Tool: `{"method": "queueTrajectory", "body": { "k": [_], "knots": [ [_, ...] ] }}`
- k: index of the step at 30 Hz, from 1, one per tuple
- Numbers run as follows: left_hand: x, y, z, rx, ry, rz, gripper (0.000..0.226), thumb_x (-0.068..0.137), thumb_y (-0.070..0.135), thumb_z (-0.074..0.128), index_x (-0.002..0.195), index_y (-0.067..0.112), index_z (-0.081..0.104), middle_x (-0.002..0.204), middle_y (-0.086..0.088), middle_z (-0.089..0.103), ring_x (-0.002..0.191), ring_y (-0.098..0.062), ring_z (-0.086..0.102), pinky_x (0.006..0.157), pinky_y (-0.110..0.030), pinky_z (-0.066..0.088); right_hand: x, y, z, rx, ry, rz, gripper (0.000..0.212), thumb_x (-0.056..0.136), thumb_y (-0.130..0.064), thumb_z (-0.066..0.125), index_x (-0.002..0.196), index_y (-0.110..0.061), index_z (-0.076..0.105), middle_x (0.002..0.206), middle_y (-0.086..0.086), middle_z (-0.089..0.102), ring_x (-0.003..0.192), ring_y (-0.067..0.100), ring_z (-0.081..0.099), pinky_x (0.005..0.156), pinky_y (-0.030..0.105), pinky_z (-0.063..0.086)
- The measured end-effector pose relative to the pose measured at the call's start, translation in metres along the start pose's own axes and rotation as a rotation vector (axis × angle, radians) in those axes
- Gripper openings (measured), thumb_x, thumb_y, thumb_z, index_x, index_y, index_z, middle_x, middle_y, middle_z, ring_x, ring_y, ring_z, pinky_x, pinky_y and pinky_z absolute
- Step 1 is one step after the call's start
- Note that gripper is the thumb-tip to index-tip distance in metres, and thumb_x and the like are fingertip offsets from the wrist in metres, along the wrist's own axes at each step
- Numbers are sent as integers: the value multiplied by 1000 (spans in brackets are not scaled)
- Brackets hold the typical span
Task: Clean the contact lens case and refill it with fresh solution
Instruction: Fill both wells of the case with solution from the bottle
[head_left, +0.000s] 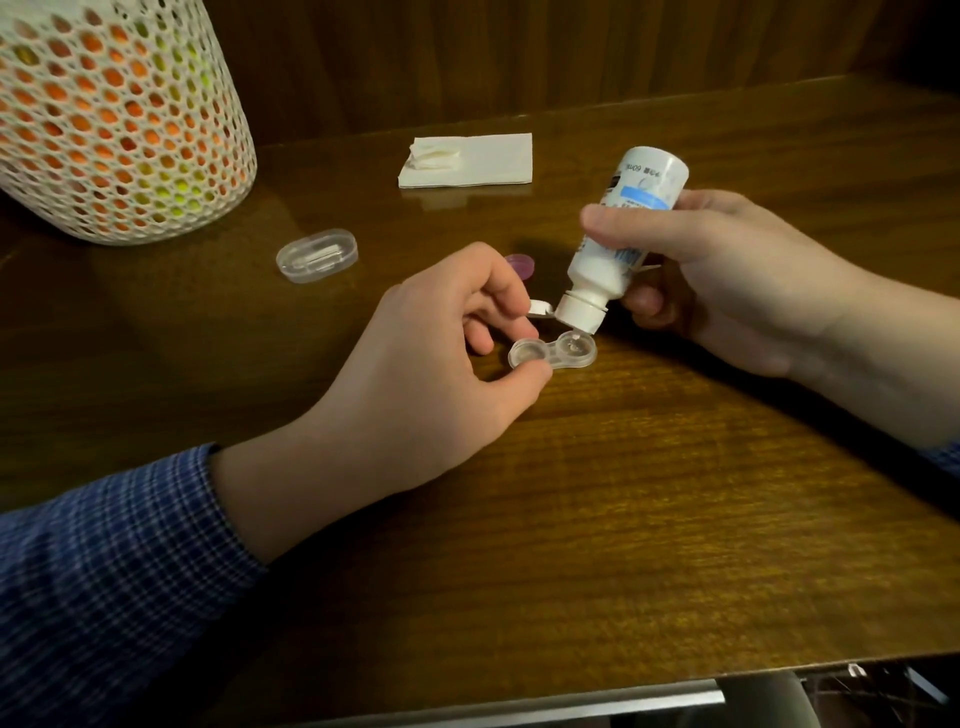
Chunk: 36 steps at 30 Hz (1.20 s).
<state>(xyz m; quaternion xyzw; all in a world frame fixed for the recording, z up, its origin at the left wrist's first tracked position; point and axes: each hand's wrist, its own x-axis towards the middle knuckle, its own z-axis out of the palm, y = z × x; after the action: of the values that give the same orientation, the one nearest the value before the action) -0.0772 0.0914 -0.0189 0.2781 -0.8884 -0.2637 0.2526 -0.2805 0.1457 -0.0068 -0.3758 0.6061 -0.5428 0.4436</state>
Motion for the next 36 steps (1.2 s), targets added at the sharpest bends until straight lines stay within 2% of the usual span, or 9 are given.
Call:
{"method": "queueTrajectory", "body": {
  "k": [7, 10, 12, 14, 26, 33, 36],
  "knots": [
    [1, 0, 0, 11, -6, -5, 34, 78, 22, 85, 103, 19, 63, 93, 15, 70, 78, -3, 63, 66, -12, 48, -1, 1, 2, -18, -10, -36, 28, 85, -38, 78, 102, -19, 67, 84, 1, 74, 51, 5, 53, 44, 15, 41],
    [1, 0, 0, 8, -4, -6, 33, 78, 24, 84, 103, 21, 63, 92, 16, 70, 78, -4, 62, 66, -11, 47, -3, 1, 3, -46, -25, -66, 25, 88, -37, 75, 101, -17, 67, 86, 9, 75, 47, 7, 53, 42, 17, 41],
    [1, 0, 0, 3, -4, -6, 33, 77, 25, 83, 103, 21, 63, 92, 16, 70, 78, -5, 63, 66, -11, 47, -4, 1, 4, -58, -34, -79, 25, 91, -37, 73, 102, -16, 66, 97, 20, 76, 47, 8, 54, 42, 18, 42],
    [1, -1, 0, -1, -4, -6, 32, 78, 25, 82, 103, 21, 63, 92, 15, 70, 78, -5, 63, 65, -12, 47, -5, 1, 5, -58, -41, -88, 24, 93, -36, 72, 103, -15, 65, 105, 23, 75, 48, 10, 55, 43, 19, 42],
    [1, -1, 0, 11, -6, -10, 32, 79, 23, 83, 103, 21, 62, 93, 13, 71, 77, -6, 63, 64, -11, 47, -4, 1, 2, -31, -77, -85, 19, 94, -35, 70, 95, -16, 65, 92, 14, 78, 48, 10, 53, 45, 19, 41],
    [1, -2, 0, 19, -6, -5, 31, 79, 24, 83, 103, 20, 63, 93, 14, 71, 77, -7, 63, 63, -11, 47, -4, 0, 4, -40, -63, -91, 22, 93, -35, 70, 99, -15, 64, 104, 25, 76, 47, 9, 52, 46, 19, 40],
    [1, -2, 0, 18, -6, -4, 31, 79, 24, 83, 104, 18, 64, 93, 13, 71, 78, -8, 63, 64, -12, 47, -4, 1, 3, -37, -66, -91, 22, 93, -35, 70, 99, -15, 64, 101, 25, 76, 48, 9, 52, 45, 19, 40]
  ]
}}
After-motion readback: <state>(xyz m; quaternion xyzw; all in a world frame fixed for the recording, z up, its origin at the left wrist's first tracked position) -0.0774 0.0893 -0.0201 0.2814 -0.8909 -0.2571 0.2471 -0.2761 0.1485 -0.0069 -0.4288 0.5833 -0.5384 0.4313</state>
